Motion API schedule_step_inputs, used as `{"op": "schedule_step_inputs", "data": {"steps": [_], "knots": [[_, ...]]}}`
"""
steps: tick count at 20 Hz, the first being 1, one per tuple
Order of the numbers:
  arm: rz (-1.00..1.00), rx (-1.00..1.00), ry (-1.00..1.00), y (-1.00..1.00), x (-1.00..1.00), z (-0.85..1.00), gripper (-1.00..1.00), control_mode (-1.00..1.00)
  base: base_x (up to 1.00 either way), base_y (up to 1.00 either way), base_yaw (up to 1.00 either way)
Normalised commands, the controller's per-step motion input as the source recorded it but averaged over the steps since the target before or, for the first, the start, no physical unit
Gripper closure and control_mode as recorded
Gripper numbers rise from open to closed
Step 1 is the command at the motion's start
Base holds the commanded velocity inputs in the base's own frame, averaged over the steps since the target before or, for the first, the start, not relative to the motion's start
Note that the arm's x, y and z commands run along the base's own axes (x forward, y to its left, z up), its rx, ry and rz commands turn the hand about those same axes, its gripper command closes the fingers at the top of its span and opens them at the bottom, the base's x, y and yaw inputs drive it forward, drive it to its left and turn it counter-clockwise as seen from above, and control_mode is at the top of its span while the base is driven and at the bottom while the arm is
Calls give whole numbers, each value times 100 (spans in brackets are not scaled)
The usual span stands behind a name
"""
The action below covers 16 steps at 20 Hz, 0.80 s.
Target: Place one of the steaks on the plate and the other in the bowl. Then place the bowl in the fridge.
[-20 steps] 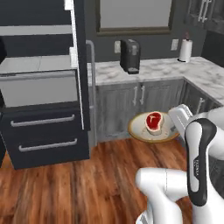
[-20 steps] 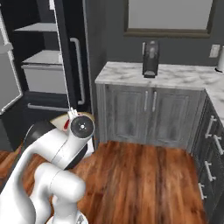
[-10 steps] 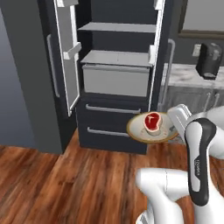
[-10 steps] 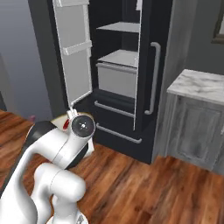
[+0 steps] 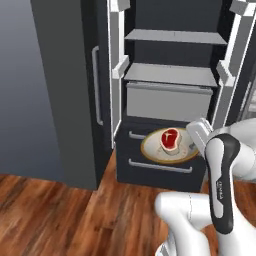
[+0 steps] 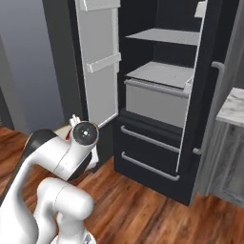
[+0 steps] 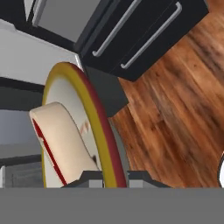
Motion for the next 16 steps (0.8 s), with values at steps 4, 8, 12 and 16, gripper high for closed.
{"op": "schedule_step_inputs", "data": {"steps": [4,8,12,16], "knots": [[0,0,0,0,0,0,100,100,84,0,-27],[0,0,0,0,0,0,100,100,68,4,-47],[0,0,0,0,0,0,100,100,41,46,-46],[0,0,0,0,0,0,100,100,18,52,-30]]}}
